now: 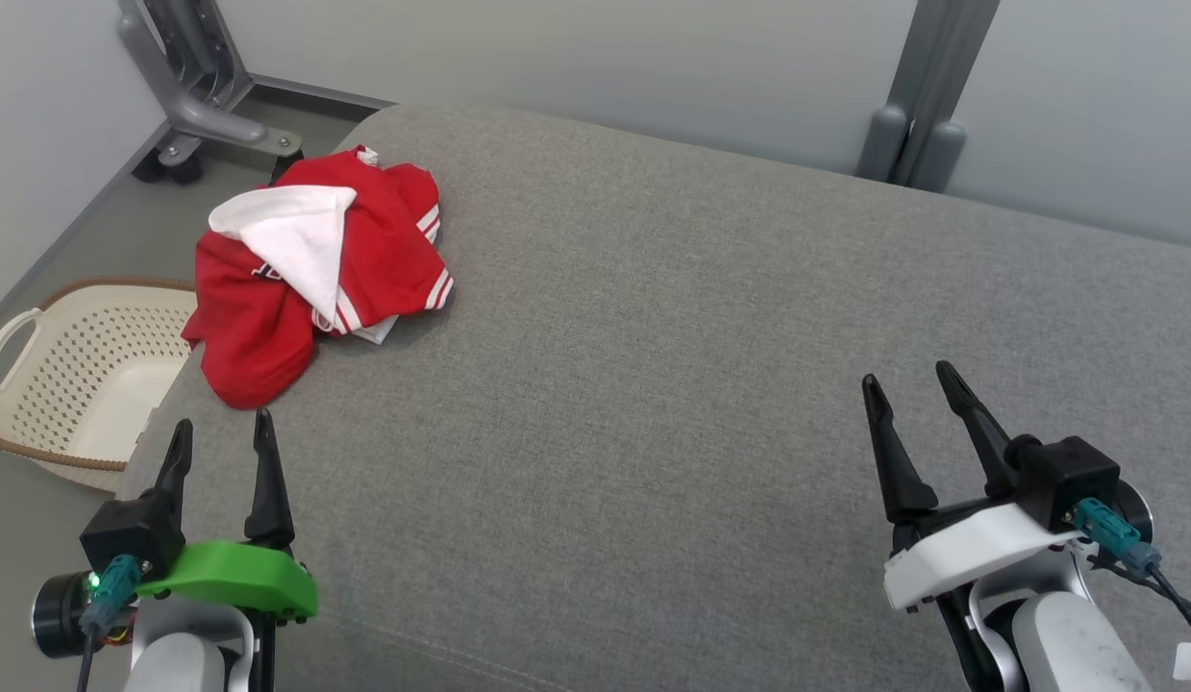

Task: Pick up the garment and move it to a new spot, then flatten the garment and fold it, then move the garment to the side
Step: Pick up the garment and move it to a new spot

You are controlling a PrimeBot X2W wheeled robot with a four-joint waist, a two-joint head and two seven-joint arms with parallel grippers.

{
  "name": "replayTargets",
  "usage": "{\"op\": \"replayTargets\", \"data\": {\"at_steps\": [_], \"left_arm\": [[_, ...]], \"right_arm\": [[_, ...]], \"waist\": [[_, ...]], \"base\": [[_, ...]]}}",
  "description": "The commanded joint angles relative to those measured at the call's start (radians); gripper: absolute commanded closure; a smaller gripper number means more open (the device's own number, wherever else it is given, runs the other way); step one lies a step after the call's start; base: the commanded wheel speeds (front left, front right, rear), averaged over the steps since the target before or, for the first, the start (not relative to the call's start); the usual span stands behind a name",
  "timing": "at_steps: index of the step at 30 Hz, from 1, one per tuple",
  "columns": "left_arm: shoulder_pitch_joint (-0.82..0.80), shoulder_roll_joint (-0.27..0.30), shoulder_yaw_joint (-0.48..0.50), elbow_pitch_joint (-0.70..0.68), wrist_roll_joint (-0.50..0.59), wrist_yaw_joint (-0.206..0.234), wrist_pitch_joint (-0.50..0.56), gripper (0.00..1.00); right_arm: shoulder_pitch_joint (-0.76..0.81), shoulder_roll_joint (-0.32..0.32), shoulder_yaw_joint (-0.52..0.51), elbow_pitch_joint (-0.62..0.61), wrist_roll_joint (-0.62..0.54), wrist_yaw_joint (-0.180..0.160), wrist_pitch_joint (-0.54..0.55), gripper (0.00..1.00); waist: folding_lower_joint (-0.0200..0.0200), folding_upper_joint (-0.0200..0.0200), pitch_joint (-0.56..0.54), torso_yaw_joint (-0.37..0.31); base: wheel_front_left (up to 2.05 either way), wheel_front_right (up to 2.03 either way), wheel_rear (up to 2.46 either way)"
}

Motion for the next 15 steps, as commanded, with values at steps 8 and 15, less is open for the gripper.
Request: {"op": "replayTargets", "data": {"at_steps": [8, 15], "left_arm": [[-0.164, -0.029, 0.015, 0.016, -0.008, -0.023, 0.0, 0.0], [-0.403, -0.022, 0.035, 0.212, -0.046, -0.07, 0.0, 0.0]], "right_arm": [[-0.092, -0.05, -0.006, -0.098, -0.031, 0.0, 0.065, 0.0], [-0.196, -0.097, -0.015, -0.191, -0.06, 0.0, 0.129, 0.0]], "waist": [[0.0, 0.0, 0.194, -0.029], [0.0, 0.0, 0.394, -0.068]], "base": [[0.0, 0.0, 0.0], [0.0, 0.0, 0.0]]}}
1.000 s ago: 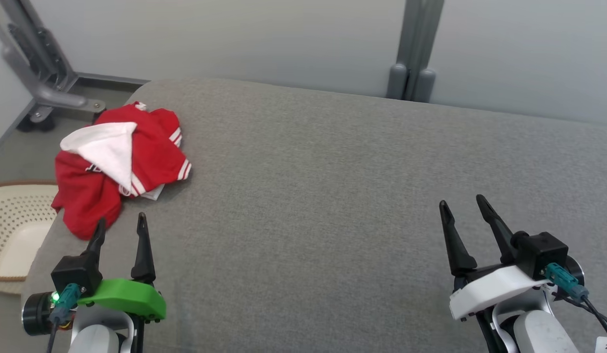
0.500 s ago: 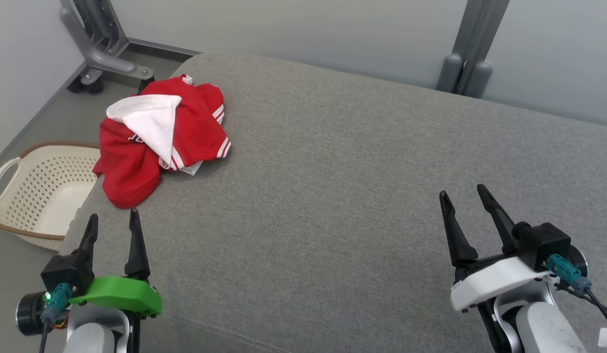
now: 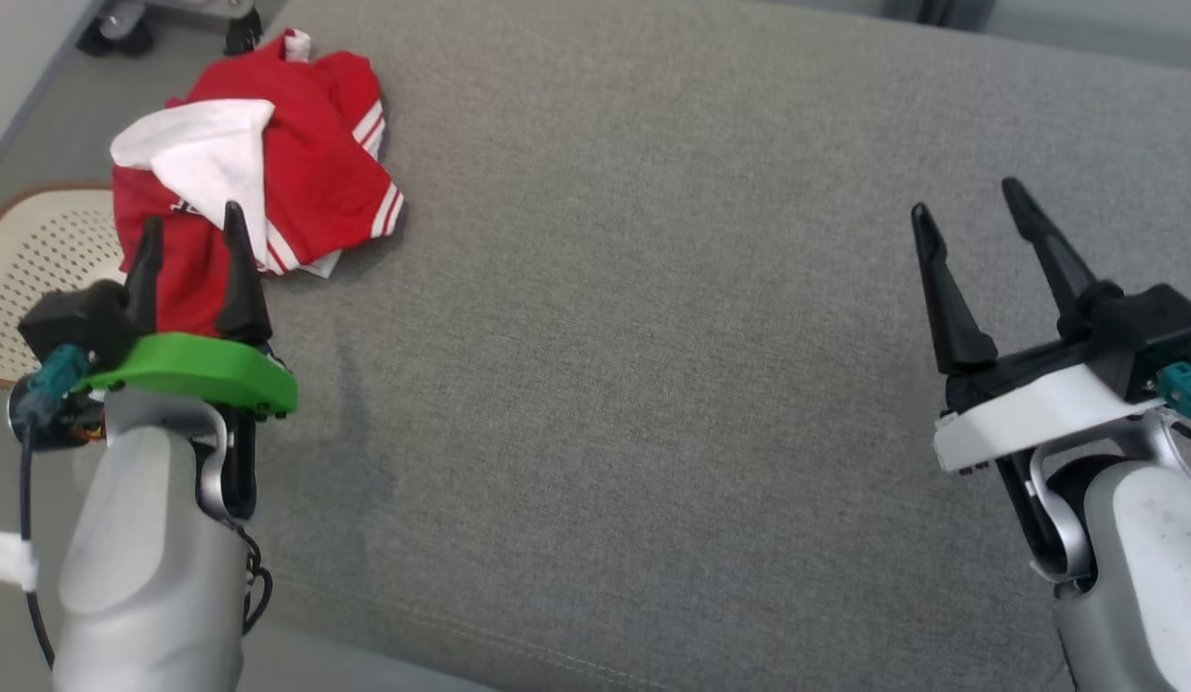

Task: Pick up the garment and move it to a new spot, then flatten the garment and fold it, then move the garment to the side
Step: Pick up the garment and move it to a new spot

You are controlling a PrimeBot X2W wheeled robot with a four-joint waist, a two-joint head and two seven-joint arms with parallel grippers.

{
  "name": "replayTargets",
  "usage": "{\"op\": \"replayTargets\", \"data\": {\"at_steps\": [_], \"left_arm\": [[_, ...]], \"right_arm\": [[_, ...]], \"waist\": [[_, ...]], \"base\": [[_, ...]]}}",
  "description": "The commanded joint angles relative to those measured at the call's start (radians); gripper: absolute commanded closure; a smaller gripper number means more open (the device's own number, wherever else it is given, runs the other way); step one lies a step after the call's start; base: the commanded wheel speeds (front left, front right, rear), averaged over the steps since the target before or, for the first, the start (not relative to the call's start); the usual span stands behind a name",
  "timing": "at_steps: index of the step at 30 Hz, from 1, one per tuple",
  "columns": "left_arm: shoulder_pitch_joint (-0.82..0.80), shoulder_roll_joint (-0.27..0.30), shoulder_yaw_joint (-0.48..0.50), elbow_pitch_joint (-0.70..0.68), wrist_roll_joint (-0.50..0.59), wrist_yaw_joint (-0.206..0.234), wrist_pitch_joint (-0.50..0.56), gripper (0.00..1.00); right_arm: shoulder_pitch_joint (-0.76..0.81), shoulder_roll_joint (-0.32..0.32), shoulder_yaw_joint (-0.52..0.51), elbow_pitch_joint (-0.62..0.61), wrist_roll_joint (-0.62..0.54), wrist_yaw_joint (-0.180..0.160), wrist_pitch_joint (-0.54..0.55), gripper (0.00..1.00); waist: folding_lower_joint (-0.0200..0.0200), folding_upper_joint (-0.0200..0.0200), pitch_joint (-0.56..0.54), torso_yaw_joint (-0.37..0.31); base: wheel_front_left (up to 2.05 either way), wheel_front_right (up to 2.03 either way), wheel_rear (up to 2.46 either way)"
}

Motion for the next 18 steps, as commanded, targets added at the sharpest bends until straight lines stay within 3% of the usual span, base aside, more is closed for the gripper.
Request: {"op": "replayTargets", "data": {"at_steps": [1, 12, 13, 14, 15, 18], "left_arm": [[-0.056, 0.01, 0.001, 0.045, -0.011, -0.013, 0.0, 0.0], [-0.313, 0.07, -0.004, 0.432, -0.083, -0.054, 0.001, 0.0], [-0.324, 0.073, -0.003, 0.443, -0.087, -0.055, 0.001, 0.38], [-0.334, 0.081, 0.0, 0.445, -0.09, -0.056, 0.0, 0.87], [-0.336, 0.085, 0.005, 0.444, -0.096, -0.054, 0.0, 1.0], [-0.32, 0.103, 0.028, 0.407, -0.094, -0.056, 0.0, 1.0]], "right_arm": [[-0.026, -0.013, -0.003, -0.015, -0.008, 0.0, 0.008, 0.0], [-0.065, -0.043, -0.038, -0.076, -0.021, 0.0, 0.043, 0.0], [-0.066, -0.042, -0.038, -0.076, -0.021, 0.0, 0.044, 0.0], [-0.067, -0.041, -0.038, -0.077, -0.02, 0.0, 0.043, 0.0], [-0.068, -0.039, -0.04, -0.077, -0.02, 0.0, 0.04, 0.0], [-0.066, -0.031, -0.048, -0.07, -0.021, 0.0, 0.028, 0.0]], "waist": [[-0.0001, 0.0, 0.183, -0.049], [-0.0001, 0.0, 0.289, -0.063], [-0.0001, 0.0, 0.29, -0.063], [-0.0001, 0.0, 0.29, -0.063], [-0.0001, 0.0, 0.29, -0.063], [-0.0001, 0.0, 0.275, -0.06]], "base": [[0.0, 0.0, 0.0], [0.0, 0.0, 0.0], [0.0, 0.0, 0.0], [0.0, 0.0, 0.0], [0.0, 0.0, 0.0], [0.0, 0.0, 0.0]]}}
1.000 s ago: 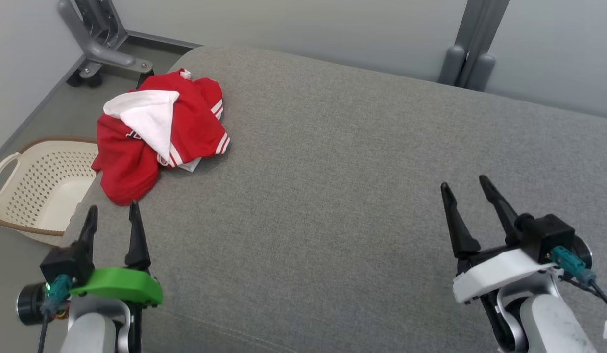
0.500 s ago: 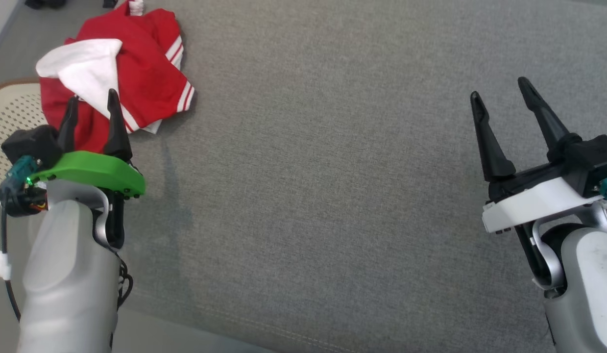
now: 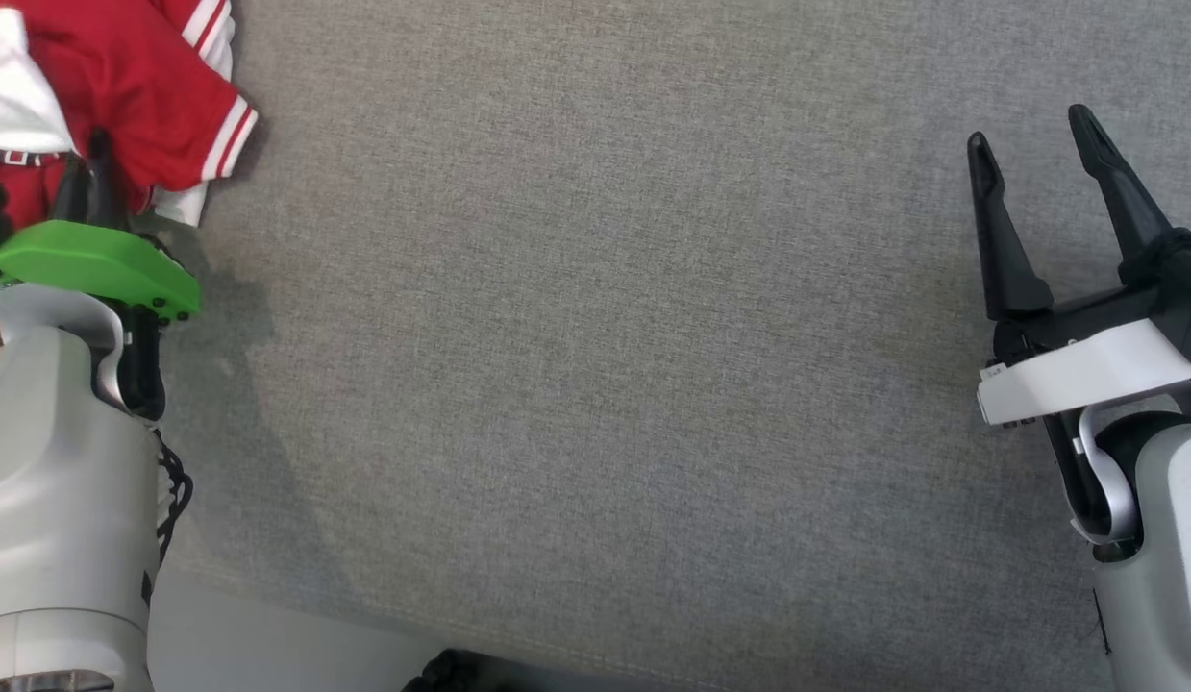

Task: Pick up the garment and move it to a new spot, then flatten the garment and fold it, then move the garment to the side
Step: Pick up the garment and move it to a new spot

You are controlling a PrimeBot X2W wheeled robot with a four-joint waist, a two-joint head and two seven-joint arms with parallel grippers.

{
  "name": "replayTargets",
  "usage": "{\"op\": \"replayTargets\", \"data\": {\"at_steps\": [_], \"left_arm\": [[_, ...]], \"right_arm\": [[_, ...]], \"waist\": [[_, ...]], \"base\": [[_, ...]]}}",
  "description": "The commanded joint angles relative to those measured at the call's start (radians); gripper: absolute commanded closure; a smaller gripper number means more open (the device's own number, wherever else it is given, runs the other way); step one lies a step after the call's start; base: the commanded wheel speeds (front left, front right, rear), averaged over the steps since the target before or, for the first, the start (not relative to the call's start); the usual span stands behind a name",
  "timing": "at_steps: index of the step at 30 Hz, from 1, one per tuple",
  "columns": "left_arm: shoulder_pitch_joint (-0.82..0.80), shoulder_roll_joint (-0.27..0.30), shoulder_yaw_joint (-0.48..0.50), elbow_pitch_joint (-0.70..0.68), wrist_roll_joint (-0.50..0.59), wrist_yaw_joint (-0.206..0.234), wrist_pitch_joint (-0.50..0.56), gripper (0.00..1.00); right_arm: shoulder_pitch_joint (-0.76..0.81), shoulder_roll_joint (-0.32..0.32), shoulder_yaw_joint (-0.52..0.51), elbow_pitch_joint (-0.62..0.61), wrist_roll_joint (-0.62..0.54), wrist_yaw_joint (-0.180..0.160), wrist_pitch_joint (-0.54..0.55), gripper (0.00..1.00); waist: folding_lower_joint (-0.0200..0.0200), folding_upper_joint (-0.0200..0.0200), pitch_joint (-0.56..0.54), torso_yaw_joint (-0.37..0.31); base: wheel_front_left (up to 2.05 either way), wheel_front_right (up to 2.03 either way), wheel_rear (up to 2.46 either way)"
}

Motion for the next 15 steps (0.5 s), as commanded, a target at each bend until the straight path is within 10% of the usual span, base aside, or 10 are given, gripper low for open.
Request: {"op": "replayTargets", "data": {"at_steps": [1, 15], "left_arm": [[0.015, 0.022, 0.017, -0.028, 0.006, -0.003, 0.0, 1.0], [0.287, 0.011, 0.135, -0.475, 0.154, 0.046, -0.001, 1.0]], "right_arm": [[-0.004, 0.002, -0.002, 0.001, -0.006, 0.0, -0.009, 0.0], [0.069, 0.061, 0.025, 0.098, 0.028, 0.0, -0.097, 0.0]], "waist": [[-0.0002, 0.0, -0.013, -0.004], [-0.0002, 0.0, -0.248, -0.068]], "base": [[0.0, 0.0, 0.0], [0.0, 0.0, 0.0]]}}
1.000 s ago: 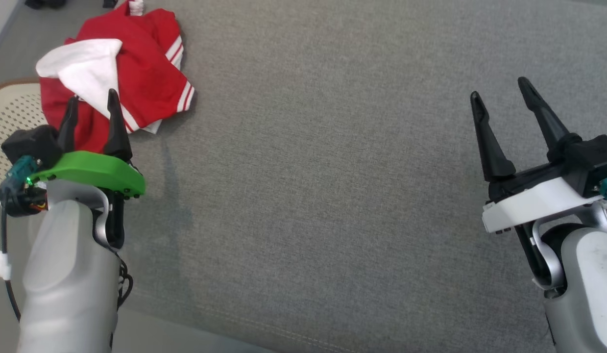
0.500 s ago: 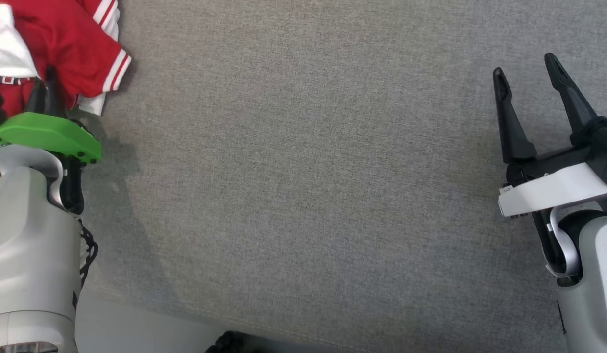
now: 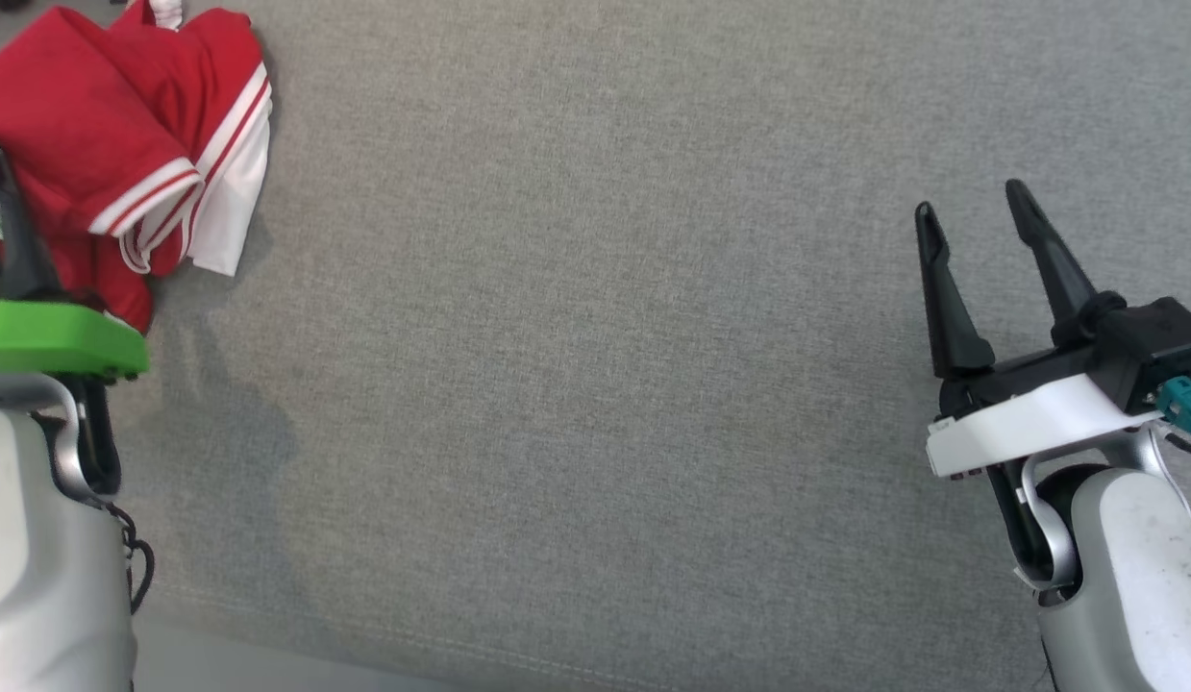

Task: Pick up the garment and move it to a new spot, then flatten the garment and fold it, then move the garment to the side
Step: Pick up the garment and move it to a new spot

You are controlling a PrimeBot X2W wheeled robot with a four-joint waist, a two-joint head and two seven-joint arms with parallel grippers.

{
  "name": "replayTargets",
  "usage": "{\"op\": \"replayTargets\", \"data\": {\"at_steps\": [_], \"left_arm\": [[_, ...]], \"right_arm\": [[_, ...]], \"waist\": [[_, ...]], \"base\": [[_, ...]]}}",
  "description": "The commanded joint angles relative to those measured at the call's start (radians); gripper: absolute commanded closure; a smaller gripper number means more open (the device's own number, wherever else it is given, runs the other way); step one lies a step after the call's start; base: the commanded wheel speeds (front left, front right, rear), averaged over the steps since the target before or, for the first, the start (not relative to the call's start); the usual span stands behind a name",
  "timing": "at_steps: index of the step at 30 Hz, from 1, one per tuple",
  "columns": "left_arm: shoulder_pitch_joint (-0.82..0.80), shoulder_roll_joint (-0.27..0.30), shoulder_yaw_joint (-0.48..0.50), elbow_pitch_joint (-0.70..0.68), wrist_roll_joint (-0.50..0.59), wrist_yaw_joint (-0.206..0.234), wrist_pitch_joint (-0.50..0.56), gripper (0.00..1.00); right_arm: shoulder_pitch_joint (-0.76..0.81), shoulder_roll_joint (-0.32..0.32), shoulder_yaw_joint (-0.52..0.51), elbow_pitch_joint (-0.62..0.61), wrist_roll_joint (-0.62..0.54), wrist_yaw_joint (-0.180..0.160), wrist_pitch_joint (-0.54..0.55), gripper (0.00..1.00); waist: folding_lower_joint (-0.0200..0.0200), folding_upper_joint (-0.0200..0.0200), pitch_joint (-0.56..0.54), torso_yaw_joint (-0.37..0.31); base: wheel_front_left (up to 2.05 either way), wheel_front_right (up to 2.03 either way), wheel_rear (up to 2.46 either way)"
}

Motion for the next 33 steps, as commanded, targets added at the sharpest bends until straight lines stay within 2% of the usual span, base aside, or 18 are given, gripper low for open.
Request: {"op": "replayTargets", "data": {"at_steps": [1, 7, 14, 20, 26, 33], "left_arm": [[0.049, -0.008, -0.005, -0.034, 0.018, 0.005, 0.0, 1.0], [0.2, -0.062, -0.062, -0.166, 0.049, 0.0, 0.006, 1.0], [0.269, -0.131, -0.238, -0.264, 0.084, -0.026, 0.084, 1.0], [0.194, -0.169, -0.433, -0.248, 0.068, -0.042, 0.119, 1.0], [0.104, -0.182, -0.637, -0.199, 0.031, -0.045, 0.13, 1.0], [0.046, -0.182, -0.822, -0.127, -0.052, -0.045, 0.107, 1.0]], "right_arm": [[0.023, 0.005, 0.005, 0.011, 0.009, 0.0, -0.011, 0.0], [0.081, 0.031, 0.005, 0.054, 0.025, 0.0, -0.039, 0.0], [0.115, 0.047, 0.018, 0.063, 0.032, 0.0, -0.045, 0.0], [0.103, 0.058, 0.01, 0.056, 0.039, 0.0, -0.058, 0.0], [0.096, 0.077, -0.003, 0.064, 0.05, 0.0, -0.086, 0.0], [0.084, 0.091, -0.01, 0.088, 0.064, 0.0, -0.126, 0.0]], "waist": [[0.0, 0.0, -0.108, -0.047], [0.0, 0.0, -0.217, -0.111], [0.0, 0.0, -0.251, -0.221], [0.0, 0.0, -0.206, -0.357], [0.0, 0.0, -0.123, -0.483], [0.0, 0.0, -0.058, -0.548]], "base": [[0.0, 0.0, 0.0], [0.0, 0.0, 0.0], [0.0, 0.0, 0.0], [0.0, 0.0, 0.0], [0.0, 0.0, 0.0], [0.0, 0.0, 0.0]]}}
